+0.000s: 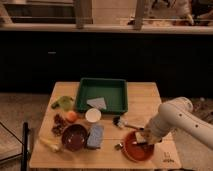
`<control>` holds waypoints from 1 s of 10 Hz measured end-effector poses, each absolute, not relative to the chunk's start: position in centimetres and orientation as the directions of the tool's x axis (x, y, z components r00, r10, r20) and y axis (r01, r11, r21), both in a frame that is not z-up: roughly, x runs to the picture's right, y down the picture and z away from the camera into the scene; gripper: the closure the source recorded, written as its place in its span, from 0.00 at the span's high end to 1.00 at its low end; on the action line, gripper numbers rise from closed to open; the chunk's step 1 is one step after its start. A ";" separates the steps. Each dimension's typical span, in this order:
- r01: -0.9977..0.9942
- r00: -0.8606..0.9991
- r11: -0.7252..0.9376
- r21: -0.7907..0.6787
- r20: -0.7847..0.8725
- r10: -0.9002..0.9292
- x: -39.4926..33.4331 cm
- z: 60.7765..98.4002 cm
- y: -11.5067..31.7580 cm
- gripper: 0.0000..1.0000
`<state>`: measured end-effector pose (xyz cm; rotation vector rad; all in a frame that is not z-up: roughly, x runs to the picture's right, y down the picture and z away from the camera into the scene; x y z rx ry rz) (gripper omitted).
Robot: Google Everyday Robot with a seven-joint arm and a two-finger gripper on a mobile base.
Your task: Wipe red bowl with eraser
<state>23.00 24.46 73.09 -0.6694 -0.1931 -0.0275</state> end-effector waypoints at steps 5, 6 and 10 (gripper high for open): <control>0.149 0.971 0.789 -0.596 0.240 -0.002 20.7 72.1 24.2 0.00; 0.152 0.969 0.793 -0.590 0.248 -0.001 20.9 71.2 24.7 0.00; 0.140 0.968 0.804 -0.579 0.252 0.013 22.2 69.1 25.8 0.00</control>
